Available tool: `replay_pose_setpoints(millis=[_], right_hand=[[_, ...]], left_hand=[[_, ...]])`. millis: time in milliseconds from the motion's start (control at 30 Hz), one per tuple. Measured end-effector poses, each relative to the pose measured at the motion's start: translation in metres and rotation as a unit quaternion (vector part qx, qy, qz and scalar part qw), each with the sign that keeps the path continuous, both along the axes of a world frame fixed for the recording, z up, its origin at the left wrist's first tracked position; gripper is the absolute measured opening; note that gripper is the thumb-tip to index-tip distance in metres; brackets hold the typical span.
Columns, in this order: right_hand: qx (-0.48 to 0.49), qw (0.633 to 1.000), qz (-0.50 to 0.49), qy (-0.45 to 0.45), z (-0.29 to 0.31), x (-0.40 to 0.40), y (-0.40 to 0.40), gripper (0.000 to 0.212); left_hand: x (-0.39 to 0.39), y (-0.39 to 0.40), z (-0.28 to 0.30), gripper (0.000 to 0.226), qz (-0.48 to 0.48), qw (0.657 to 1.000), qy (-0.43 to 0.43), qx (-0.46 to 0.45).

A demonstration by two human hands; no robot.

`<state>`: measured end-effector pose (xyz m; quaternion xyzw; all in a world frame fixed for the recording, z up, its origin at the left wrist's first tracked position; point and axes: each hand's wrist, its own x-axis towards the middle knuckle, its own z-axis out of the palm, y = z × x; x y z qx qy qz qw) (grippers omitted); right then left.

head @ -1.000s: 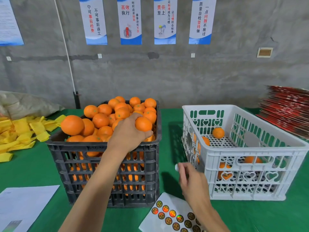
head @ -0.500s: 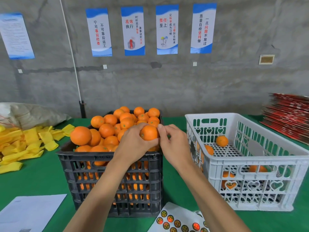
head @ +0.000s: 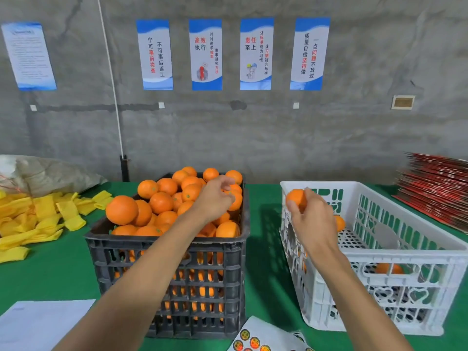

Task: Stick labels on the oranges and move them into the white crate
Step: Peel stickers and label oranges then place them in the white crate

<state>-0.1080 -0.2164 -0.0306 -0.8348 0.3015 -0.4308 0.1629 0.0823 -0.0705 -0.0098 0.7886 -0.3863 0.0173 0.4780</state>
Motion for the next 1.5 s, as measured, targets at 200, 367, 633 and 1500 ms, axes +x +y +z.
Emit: replay_pose_setpoints(millis=[200, 367, 633, 1500], right_hand=[[-0.020, 0.996, -0.031, 0.082, -0.024, -0.019, -0.036, 0.038], [-0.087, 0.995, -0.003, 0.052, -0.030, -0.017, -0.030, 0.031], [-0.281, 0.941, 0.138, 0.125, -0.071, -0.014, 0.009, 0.023], [-0.032, 0.892, 0.339, 0.296, -0.218, -0.076, 0.036, 0.066]], left_hand=[[0.042, -0.024, -0.012, 0.095, 0.013, 0.967, -0.008, 0.253], [0.046, -0.037, -0.011, 0.091, 0.032, 0.970, -0.023, 0.240], [0.014, 0.001, 0.006, 0.067, 0.076, 0.957, -0.133, 0.248], [-0.013, 0.040, -0.028, 0.067, 0.123, 0.981, -0.074, 0.129]])
